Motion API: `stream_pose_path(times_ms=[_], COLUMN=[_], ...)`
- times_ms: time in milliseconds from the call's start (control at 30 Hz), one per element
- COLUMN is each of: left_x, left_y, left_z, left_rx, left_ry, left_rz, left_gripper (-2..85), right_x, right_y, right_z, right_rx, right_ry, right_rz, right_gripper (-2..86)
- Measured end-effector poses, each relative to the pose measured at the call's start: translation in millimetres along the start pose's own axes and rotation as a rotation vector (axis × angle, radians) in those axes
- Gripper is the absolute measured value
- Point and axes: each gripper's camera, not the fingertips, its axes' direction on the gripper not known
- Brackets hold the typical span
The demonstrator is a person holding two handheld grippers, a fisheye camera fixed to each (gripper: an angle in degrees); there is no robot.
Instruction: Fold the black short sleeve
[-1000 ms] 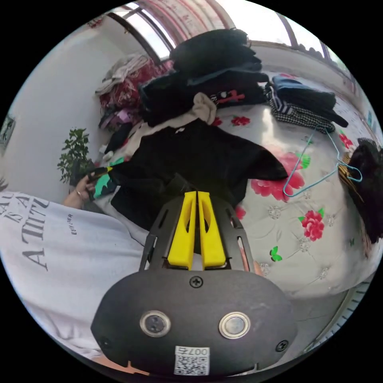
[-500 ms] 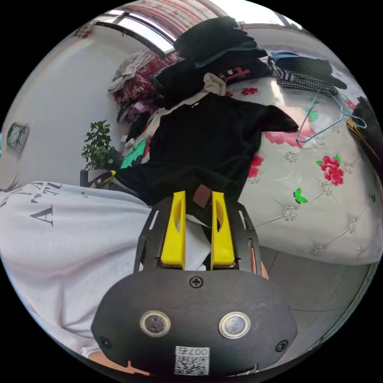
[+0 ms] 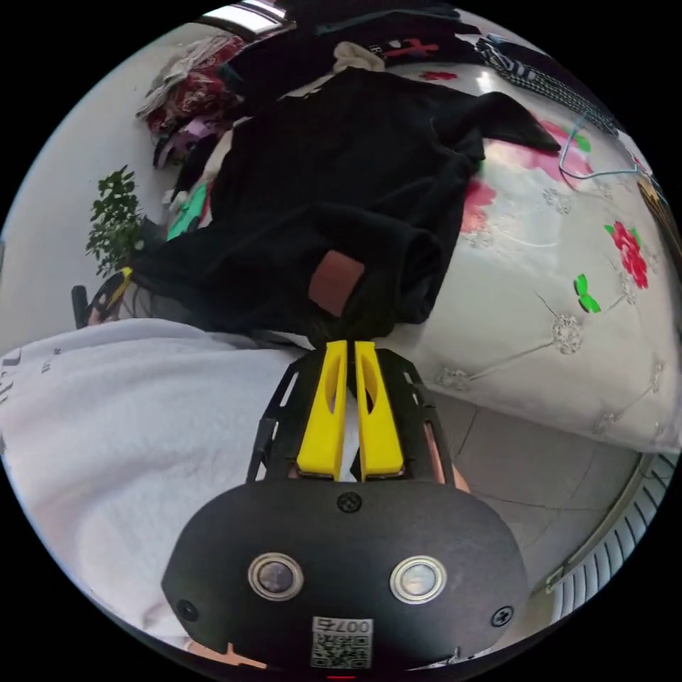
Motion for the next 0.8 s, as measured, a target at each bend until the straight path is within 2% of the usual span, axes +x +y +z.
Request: stream_pose_path(times_ms=[200,333,433,500,567,667,800], left_x=[-28,-49,-42,-13,19,75,115], left_y=[5,-46,-129,-192,-222,-229,-173], left_z=[-27,-21,-20,-47,-85,-160,-226], left_rx=[0.075,0.130,0.186,0.276,0.364,0.502,0.635], left_ry=[0.077,0.174,0.268,0.349,0.394,0.423,0.350], left_rz=[-0.017,-0.005,0.042,0.102,0.178,0.383,0.615], left_gripper=[-0.8,-0.9,-0.9,-0.9,-0.9,-0.9,-0.9], right_x=[57,101,101,91,61,20,0], right_y=[51,21,-33,-54,-50,-9,55], right_z=[-80,-135,-189,-233,-297,-353,-366], right_rx=[0.277,0.464,0.568,0.670,0.842,0.997,1.082], right_ry=[-0.264,-0.411,-0.415,-0.441,-0.441,-0.359,-0.278], right_rz=[0.045,0.033,-0.041,-0.092,-0.233,-0.432,-0.583], right_gripper=[-0.1,-0.2,-0.2,-0.2,-0.3,-0.2,-0.2])
